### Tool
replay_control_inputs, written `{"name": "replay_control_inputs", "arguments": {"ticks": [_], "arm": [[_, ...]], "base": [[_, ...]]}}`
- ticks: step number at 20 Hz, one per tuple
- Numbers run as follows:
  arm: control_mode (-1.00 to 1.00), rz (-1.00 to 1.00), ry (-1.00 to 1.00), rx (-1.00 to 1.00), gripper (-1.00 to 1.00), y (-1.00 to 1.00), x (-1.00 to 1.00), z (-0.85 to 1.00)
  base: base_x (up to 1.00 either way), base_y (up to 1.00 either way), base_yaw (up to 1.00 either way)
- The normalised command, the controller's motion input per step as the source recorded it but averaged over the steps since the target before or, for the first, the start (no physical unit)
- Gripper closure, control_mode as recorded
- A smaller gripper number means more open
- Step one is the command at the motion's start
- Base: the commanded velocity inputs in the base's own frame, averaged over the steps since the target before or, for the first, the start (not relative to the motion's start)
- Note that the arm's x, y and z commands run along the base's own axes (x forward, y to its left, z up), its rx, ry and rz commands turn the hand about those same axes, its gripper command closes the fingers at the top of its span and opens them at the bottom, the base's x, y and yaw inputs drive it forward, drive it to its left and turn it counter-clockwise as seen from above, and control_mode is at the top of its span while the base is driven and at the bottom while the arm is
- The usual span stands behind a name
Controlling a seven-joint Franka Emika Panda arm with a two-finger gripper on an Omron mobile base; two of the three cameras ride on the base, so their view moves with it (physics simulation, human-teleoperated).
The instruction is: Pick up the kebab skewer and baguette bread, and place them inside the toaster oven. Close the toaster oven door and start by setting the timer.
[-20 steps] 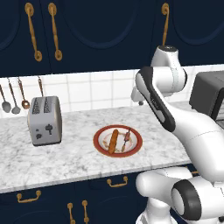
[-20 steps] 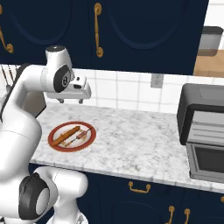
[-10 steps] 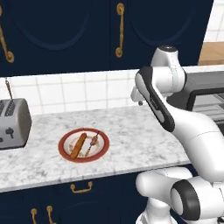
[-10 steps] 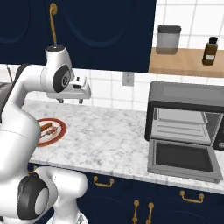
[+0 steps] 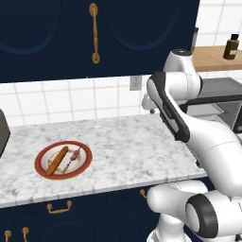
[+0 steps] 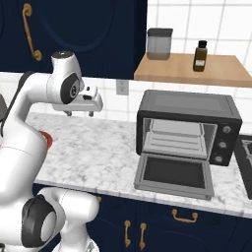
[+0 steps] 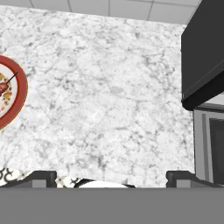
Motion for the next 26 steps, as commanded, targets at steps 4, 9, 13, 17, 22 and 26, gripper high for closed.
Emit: {"name": "replay_control_inputs", "arguments": {"ticks": [4, 9, 13, 17, 22, 26], "arm": [[1.00, 0.00, 0.00, 0.00, -1.00, 0.00, 0.00, 0.00], [1.00, 0.00, 0.00, 0.00, -1.00, 0.00, 0.00, 0.00], [-1.00, 0.00, 0.00, 0.00, -1.00, 0.00, 0.00, 0.00], [-1.00, 0.00, 0.00, 0.00, -1.00, 0.00, 0.00, 0.00], [-1.00, 0.00, 0.00, 0.00, -1.00, 0.00, -0.01, -0.02], [-1.00, 0.06, -0.23, 0.18, -1.00, -0.77, -0.66, -0.25]], "base": [[0.00, 0.00, 0.00], [0.00, 0.00, 0.00], [0.00, 0.00, 0.00], [0.00, 0.00, 0.00], [0.00, 0.00, 0.00], [0.00, 0.00, 0.00]]}}
